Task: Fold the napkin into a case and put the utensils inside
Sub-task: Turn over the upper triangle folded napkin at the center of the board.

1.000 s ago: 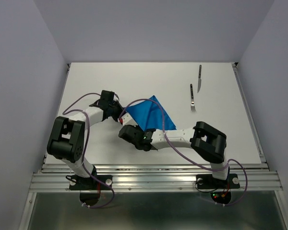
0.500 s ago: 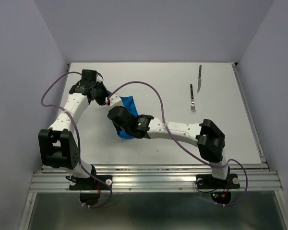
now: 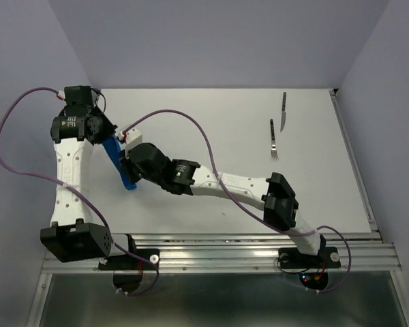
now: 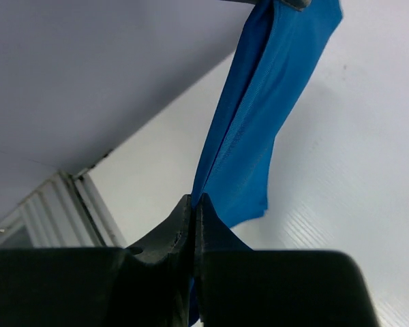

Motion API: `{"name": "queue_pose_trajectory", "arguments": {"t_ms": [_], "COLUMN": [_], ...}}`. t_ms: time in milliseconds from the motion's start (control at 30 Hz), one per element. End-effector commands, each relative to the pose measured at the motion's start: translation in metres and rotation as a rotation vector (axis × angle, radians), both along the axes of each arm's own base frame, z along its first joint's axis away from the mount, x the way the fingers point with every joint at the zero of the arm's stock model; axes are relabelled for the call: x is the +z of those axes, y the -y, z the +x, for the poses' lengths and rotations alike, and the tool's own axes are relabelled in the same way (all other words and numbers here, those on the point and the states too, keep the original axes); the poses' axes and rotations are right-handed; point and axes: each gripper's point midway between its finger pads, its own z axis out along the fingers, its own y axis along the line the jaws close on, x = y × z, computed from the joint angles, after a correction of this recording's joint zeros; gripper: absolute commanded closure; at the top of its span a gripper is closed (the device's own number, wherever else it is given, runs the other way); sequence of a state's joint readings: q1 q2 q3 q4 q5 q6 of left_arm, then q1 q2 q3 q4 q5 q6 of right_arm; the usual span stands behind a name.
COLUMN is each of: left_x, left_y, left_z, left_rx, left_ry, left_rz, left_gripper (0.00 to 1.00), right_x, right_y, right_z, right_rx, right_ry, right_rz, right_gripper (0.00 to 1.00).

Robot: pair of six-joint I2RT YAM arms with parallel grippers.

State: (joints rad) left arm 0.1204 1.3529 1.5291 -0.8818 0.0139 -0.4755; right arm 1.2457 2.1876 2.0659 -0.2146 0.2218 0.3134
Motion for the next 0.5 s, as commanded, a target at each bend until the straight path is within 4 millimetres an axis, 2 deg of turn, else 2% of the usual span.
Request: {"name": "queue_pose_trajectory", "arguments": {"t_ms": [0,100,167,200,233,300,333,400,433,467], "left_x": [0.086,0.075,0.059,0.051,0.036,0.018,0.008,-0.019,-0.026,-0.035], "left_y": [-0.031,-0.018,-0.009,0.003,0.009,0.019,0.038,0.055,0.069,0.077], "left_z": [0.023,0.032,0.038,0.043,0.045,0.057,0.06,0.069,0.071,0.076], "left_rx": [0.094,0.064,0.051,0.026,0.022,0.009,-0.029,-0.056,-0.085,-0.092], "left_ry": [0.289,0.277,0.257,0.249,0.226,0.21,0.197,0.154,0.146,0.144], "left_rz": [0.152,0.125,0.111,0.102,0.092,0.082,0.069,0.064,0.06,0.052], "left_gripper": [1.0,1.0,1.0,1.0,1.0,1.0,1.0,1.0,1.0,1.0], "right_x": [0.025,0.019,0.012,0.008,-0.006,-0.015,-0.035,-0.046,-0.051,-0.063], "right_y": [-0.021,-0.017,-0.014,-0.01,-0.001,0.009,0.025,0.039,0.047,0.064], "right_z": [-0.082,-0.095,-0.1,-0.096,-0.09,-0.081,-0.071,-0.062,-0.057,-0.05], "right_rx": [0.259,0.304,0.312,0.304,0.283,0.252,0.217,0.183,0.159,0.112], "right_ry": [-0.093,-0.144,-0.169,-0.18,-0.215,-0.258,-0.282,-0.304,-0.314,-0.317], "right_rz": [0.088,0.101,0.099,0.1,0.091,0.105,0.077,0.08,0.079,0.055], "right_gripper": [0.99,0.99,0.99,0.99,0.99,0.99,0.99,0.99,0.99,0.99]}}
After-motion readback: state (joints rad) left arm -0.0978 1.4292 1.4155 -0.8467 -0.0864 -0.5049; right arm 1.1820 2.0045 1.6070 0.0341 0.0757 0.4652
